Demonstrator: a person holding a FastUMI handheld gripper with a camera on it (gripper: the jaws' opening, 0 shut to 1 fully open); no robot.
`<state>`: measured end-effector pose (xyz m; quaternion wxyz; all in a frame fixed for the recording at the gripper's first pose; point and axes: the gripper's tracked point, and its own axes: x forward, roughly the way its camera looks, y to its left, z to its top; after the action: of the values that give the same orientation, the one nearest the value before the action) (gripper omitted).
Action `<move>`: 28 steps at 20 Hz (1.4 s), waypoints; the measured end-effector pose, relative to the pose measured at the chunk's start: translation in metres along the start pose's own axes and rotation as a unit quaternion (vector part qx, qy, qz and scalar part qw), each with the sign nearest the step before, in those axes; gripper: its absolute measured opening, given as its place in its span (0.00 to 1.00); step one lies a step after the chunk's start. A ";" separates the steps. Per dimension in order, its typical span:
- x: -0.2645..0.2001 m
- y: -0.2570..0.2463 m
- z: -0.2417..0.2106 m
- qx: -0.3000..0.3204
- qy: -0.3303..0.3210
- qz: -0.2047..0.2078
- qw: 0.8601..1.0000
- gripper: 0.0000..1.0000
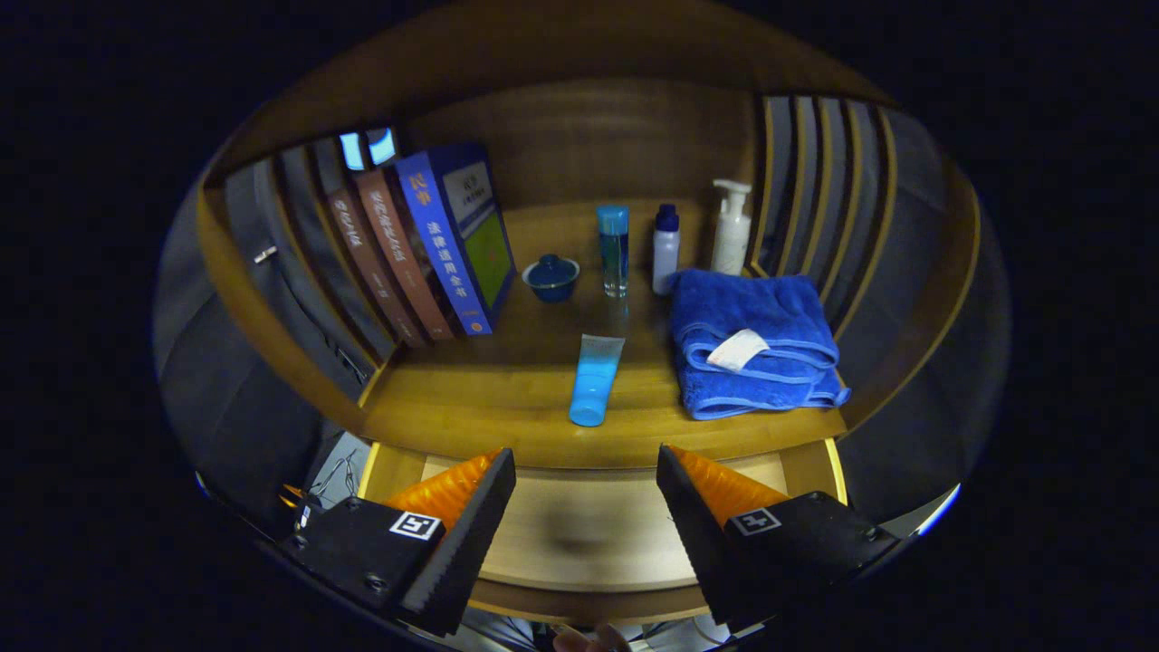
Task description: Pull open the drawer, take out the items inside it, and place them on the countertop above the cabinet.
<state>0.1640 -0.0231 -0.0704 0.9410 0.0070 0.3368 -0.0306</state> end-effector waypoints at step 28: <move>-0.042 -0.024 -0.209 -0.014 -0.150 -0.034 0.988 0.99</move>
<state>-0.0028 -0.0378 -0.2051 0.9794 -0.0220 0.1919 -0.0586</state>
